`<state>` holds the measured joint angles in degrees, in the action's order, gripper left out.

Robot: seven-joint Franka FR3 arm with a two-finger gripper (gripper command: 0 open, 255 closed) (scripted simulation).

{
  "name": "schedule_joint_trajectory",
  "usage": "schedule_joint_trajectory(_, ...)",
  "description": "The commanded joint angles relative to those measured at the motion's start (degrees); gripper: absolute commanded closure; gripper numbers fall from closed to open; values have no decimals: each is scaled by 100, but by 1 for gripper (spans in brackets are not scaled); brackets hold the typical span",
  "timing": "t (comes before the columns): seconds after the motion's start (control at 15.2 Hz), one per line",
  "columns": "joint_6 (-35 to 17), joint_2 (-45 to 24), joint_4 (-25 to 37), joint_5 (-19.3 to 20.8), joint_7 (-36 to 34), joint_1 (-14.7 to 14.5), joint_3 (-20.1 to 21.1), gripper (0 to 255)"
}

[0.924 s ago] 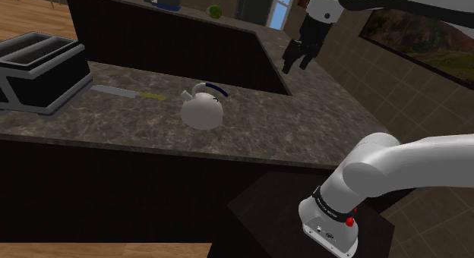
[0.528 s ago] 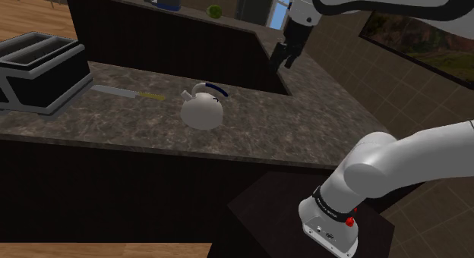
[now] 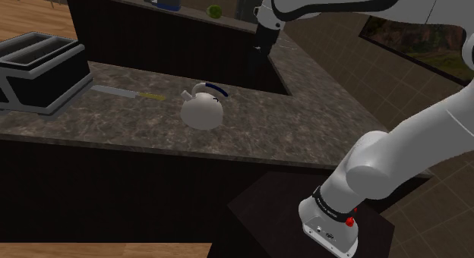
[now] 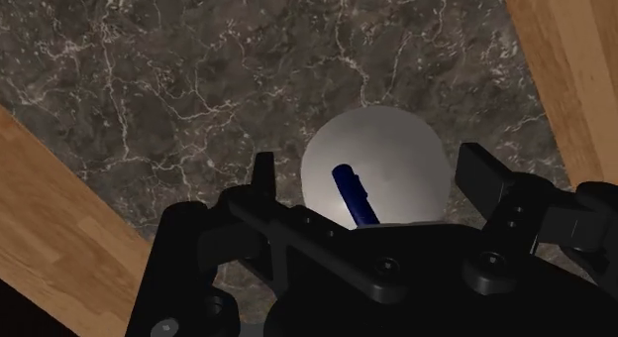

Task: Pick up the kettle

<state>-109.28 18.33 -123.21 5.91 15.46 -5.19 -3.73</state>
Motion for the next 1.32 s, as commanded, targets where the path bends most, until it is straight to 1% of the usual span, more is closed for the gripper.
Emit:
schedule_joint_trajectory(0.0, -164, -448, 262, -18, 342, -94, -9, 0)
schedule_joint_trajectory(0.4, -452, -1705, 1147, -80, 1307, -297, 53, 0)
schedule_joint_trajectory(0.79, -561, -2901, 2142, -78, 2169, -452, 249, 0)
schedule_joint_trajectory(0.86, -564, -3017, 2246, -71, 2248, -466, 274, 0)
schedule_joint_trajectory(1.25, -987, -3142, 1946, -54, 2212, -462, 272, 0)
